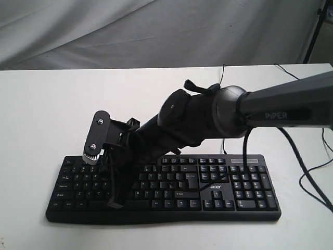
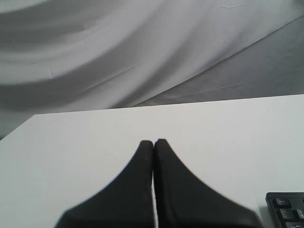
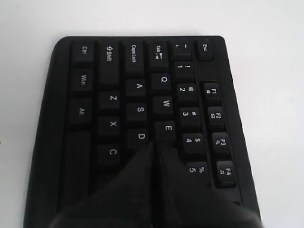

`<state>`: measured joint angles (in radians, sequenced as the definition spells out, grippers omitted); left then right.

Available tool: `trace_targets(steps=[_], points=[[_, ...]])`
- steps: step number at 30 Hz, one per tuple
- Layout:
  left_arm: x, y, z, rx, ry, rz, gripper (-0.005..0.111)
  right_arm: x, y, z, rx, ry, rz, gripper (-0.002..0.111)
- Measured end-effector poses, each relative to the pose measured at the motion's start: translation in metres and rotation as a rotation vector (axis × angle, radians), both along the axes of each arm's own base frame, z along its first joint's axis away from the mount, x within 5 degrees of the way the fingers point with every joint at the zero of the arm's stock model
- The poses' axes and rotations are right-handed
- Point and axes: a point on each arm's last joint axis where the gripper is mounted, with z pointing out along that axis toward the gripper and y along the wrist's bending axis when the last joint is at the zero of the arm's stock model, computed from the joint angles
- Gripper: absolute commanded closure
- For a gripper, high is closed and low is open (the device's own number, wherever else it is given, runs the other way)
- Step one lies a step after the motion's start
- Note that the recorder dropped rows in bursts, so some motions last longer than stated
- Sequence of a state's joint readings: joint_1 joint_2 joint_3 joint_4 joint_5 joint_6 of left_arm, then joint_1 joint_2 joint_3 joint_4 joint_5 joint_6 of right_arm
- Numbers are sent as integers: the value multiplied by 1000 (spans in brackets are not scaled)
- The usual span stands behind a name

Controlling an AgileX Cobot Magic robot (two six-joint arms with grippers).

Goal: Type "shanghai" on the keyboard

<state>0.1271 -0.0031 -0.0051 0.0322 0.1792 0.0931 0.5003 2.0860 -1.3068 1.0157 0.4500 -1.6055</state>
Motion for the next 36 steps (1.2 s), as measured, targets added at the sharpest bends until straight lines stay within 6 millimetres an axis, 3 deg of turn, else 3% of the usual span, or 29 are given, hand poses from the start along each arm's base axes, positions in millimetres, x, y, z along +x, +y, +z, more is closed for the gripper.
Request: trace_targets(steps=[27,36], points=[[0,0,0,0,0,0,106,18,59,-7,24,18,2,108],[0,0,0,0,0,0,106,17,61,-15,-24,35,-1,108]])
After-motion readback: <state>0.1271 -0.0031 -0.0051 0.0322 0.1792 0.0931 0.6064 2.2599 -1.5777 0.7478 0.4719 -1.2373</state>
